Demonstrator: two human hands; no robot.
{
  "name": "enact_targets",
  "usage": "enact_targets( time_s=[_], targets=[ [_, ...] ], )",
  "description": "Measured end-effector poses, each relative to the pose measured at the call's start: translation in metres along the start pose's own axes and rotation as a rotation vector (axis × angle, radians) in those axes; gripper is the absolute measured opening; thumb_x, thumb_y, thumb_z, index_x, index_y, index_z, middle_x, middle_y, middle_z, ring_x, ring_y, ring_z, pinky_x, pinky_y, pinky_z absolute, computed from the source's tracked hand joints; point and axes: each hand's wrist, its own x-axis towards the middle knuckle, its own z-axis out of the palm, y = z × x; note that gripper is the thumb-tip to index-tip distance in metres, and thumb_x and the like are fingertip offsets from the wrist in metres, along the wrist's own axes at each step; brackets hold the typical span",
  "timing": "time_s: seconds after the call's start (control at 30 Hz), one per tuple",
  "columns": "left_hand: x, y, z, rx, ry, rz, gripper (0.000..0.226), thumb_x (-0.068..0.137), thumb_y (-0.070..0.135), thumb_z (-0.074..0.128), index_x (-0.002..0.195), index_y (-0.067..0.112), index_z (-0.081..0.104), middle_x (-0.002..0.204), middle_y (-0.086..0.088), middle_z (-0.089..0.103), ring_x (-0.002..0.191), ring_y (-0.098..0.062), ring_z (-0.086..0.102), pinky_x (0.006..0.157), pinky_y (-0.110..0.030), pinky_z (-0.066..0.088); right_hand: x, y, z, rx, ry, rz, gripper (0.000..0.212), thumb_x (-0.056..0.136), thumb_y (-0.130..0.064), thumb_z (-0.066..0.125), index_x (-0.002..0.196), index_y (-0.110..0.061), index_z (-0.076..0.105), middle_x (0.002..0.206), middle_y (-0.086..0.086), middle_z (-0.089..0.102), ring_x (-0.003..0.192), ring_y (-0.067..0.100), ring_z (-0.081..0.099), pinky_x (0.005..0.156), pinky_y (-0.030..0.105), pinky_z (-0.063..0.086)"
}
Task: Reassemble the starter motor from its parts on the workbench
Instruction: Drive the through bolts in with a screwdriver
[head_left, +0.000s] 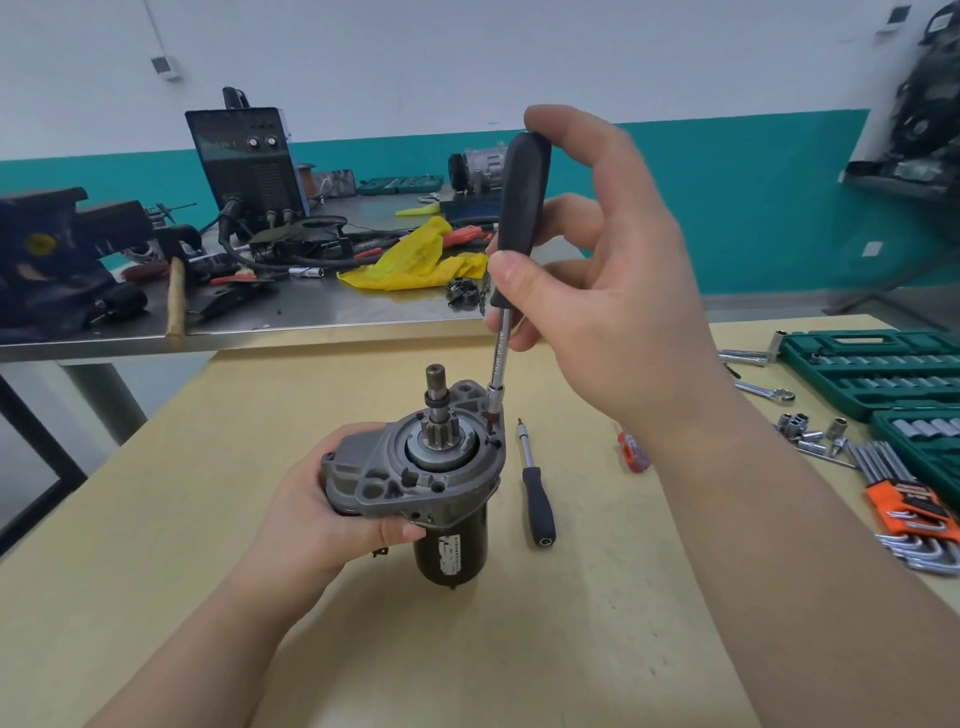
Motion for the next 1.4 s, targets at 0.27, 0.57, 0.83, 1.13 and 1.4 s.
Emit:
enact_targets(
  time_s=[0.27,0.57,0.83,1.13,1.4],
  targets=[
    [-0.0007,0.0012,-0.0004,0.011,-0.004,-0.003,0.084,0.05,0.037,0.109,0.125,0.027,0.073,0.122,-0.016,0.078,0.111,-0.038,0.076,0.082,-0.044,0.066,0.0004,0.0008,-0.0002,-0.027,-0.051,-0.03,0.066,0.097,-0.003,0.07,0.147,-0.037,0.043,0.1,-0.01,0.071,0.076,0.021,0.077,0.069,0.026,0.061],
    [-0.0009,0.0042,0.0023,0.008,-0.006,-0.009,0.083,0.049,0.034,0.109,0.124,0.026,0.074,0.121,-0.016,0.078,0.11,-0.036,0.076,0.082,-0.041,0.066,0.0013,-0.0012,-0.0001,0.111,0.036,-0.022,0.041,0.103,-0.004,0.061,0.136,-0.028,0.053,0.11,0.007,0.074,0.095,0.028,0.078,0.084,0.041,0.066],
    [-0.0021,0.0085,0.0063,0.039,0.005,-0.021,0.087,0.044,0.04,0.11,0.122,0.03,0.074,0.122,-0.013,0.078,0.111,-0.033,0.076,0.08,-0.037,0.066,-0.001,-0.0026,0.0028,-0.01,0.168,-0.023,0.041,0.098,-0.018,0.076,0.131,-0.035,0.06,0.101,-0.004,0.068,0.08,0.019,0.072,0.07,0.037,0.067],
    [-0.0016,0.0096,0.0077,0.036,0.001,-0.018,0.087,0.045,0.037,0.109,0.124,0.028,0.073,0.123,-0.014,0.078,0.112,-0.032,0.076,0.08,-0.034,0.064,-0.0005,-0.0069,0.0003,0.118,0.157,-0.015,0.039,0.101,-0.008,0.069,0.135,-0.024,0.06,0.104,0.008,0.071,0.083,0.024,0.076,0.072,0.037,0.067],
    [-0.0019,0.0093,0.0088,0.038,-0.001,-0.02,0.086,0.047,0.038,0.109,0.125,0.028,0.073,0.125,-0.013,0.077,0.114,-0.032,0.075,0.082,-0.036,0.065,0.0005,-0.0013,0.003,0.201,0.134,0.027,0.03,0.109,-0.014,0.055,0.132,-0.028,0.066,0.108,0.014,0.074,0.096,0.033,0.076,0.082,0.052,0.066]
  ],
)
